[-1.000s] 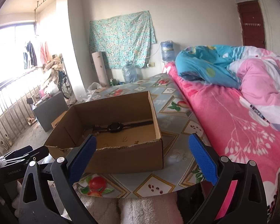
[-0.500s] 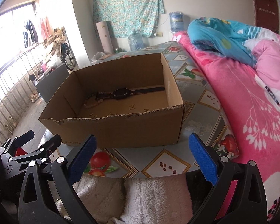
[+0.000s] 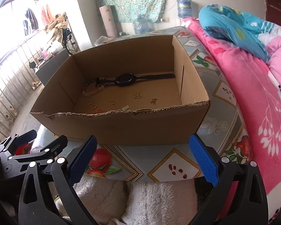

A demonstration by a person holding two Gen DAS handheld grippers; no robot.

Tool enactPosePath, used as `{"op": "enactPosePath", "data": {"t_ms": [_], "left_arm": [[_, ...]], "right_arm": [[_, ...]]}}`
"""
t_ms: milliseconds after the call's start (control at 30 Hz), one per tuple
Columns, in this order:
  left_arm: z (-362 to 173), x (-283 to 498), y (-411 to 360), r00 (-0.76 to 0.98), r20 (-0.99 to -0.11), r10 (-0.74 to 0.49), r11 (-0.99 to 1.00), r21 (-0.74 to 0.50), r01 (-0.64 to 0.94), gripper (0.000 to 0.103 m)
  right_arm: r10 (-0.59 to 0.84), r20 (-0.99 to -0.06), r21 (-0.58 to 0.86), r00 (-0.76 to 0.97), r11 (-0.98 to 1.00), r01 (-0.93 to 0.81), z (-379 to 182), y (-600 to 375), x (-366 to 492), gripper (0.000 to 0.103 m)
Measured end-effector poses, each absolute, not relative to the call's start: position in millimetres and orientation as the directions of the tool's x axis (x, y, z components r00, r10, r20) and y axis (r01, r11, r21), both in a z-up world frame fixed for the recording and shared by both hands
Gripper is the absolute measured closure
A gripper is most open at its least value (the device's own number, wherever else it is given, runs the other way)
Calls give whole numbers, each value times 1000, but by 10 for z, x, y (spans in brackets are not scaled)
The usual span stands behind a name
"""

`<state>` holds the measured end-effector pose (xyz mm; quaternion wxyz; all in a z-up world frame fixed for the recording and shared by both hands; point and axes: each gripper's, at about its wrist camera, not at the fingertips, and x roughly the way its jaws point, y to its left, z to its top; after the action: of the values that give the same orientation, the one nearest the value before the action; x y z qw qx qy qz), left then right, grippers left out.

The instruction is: Organize jewelry

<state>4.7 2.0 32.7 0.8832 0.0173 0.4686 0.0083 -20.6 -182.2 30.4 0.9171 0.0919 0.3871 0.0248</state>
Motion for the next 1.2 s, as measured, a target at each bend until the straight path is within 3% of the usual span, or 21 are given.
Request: {"op": "enactPosePath", "data": {"t_ms": [1200], "left_arm": [[324, 124, 13, 558, -829, 35, 999, 42, 0, 6]], "right_arm": [[91, -739, 151, 668, 988, 33, 242, -1778, -46, 8]]}}
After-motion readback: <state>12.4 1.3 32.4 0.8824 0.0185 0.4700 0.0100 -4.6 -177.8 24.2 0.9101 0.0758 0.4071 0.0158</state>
